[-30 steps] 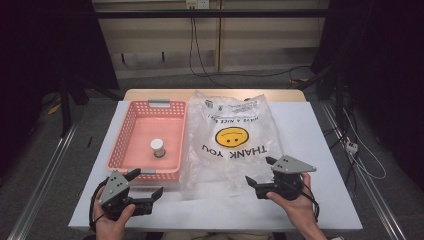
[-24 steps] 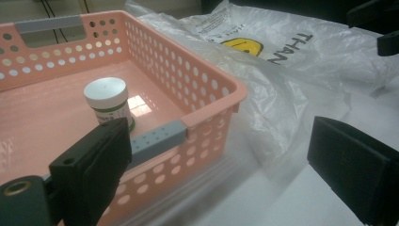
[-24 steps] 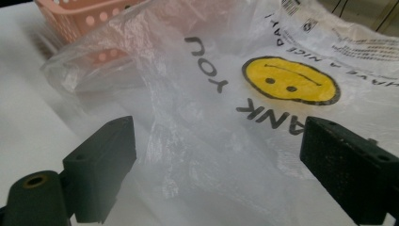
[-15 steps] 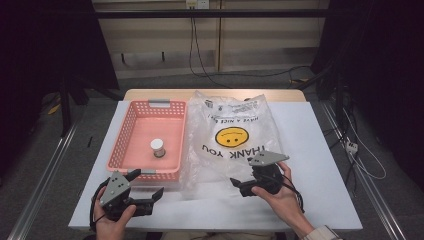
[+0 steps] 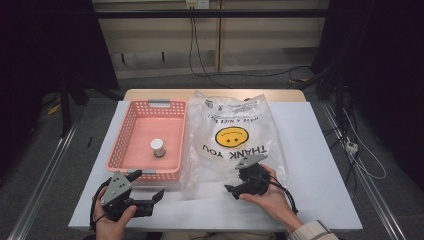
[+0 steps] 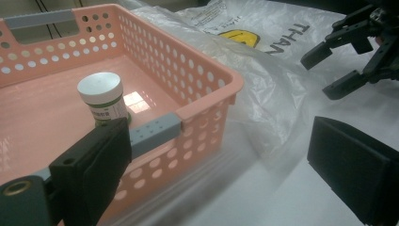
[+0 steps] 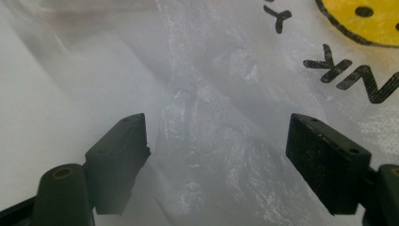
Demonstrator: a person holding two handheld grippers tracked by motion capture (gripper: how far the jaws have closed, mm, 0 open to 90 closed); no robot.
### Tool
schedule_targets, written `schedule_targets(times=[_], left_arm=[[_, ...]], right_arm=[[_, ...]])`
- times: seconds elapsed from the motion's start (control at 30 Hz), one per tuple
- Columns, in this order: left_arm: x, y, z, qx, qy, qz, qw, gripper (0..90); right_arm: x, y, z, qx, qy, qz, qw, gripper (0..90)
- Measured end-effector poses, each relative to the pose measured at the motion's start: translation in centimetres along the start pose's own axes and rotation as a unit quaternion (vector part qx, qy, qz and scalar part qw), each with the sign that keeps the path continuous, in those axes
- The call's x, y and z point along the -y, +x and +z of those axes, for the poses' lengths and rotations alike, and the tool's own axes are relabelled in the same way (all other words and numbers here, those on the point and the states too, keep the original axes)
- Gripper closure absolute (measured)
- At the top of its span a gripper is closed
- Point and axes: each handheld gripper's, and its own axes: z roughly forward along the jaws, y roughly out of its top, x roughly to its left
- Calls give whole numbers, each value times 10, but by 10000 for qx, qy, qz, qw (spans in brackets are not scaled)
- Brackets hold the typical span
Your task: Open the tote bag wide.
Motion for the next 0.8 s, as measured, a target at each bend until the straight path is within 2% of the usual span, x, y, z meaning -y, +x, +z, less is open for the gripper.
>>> schedule_targets(times=[0.1, 0.2, 0.33, 0.37, 0.53, 0.63, 0.8], left_arm=[[0, 1, 0, 1, 2, -1, 10000, 66], [0, 1, 0, -1, 15, 14, 10000, 66], [0, 1, 0, 10, 16, 20, 10000, 66], [0, 1, 0, 9, 18, 23, 10000, 66], [1, 1, 1, 30, 47, 36, 10000, 66], [1, 1, 2, 24, 48, 21, 10000, 66], [1, 2, 2, 17, 43, 30, 10000, 66]], right_arm=[[2, -3, 6, 71, 201, 2, 9998, 255], [4, -6, 8, -48, 175, 116, 9998, 284], [4, -9, 7, -29, 183, 188, 9997, 346], [4, -11, 6, 10, 198, 213, 9996, 410], [4, -13, 5, 11, 182, 214, 9996, 512], [3, -16, 4, 62, 150, 297, 9994, 621], [1, -17, 5, 62, 198, 311, 9993, 718]])
